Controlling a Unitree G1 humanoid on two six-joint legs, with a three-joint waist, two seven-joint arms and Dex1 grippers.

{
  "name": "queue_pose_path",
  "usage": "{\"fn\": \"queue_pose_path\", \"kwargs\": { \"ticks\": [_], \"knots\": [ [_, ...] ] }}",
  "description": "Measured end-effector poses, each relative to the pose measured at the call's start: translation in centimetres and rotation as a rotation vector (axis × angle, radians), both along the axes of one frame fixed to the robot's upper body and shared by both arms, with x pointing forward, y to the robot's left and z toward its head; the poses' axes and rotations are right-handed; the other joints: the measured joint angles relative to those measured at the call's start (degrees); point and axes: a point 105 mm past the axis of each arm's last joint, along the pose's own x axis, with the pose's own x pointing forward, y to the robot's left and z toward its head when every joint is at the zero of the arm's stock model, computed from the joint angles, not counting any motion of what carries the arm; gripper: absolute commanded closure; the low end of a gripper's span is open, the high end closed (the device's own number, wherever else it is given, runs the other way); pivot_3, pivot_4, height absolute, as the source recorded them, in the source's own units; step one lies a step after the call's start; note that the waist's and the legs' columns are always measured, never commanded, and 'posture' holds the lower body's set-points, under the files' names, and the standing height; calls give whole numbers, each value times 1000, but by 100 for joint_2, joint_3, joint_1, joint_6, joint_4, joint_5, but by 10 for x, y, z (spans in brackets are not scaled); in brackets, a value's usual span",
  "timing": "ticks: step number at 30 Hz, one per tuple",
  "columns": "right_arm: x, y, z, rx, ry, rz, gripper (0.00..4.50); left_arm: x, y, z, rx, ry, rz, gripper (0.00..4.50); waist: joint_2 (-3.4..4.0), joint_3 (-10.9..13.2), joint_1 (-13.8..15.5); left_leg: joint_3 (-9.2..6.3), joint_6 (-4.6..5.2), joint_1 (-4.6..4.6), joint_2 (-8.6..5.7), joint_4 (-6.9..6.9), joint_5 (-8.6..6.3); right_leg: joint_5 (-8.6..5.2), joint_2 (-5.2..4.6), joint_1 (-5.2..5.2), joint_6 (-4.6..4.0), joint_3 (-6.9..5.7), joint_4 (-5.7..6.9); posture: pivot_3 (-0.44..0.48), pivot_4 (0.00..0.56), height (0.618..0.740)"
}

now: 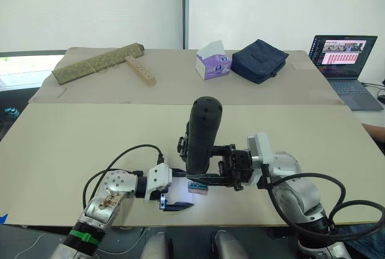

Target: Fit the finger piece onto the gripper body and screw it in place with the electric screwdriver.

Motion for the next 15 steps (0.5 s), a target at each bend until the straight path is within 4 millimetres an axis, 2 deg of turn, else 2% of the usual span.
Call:
{"fn": "queue_pose_path", "kwargs": {
  "ticks": [15],
  "knots": [
    [7, -2, -11, -39, -7, -25, 2578, 1, -2, -1, -6, -4, -6, 25, 2, -2, 19, 0, 0, 1, -1, 3, 0, 1, 1, 2, 1, 0, 1, 0, 150, 740]
  ]
}}
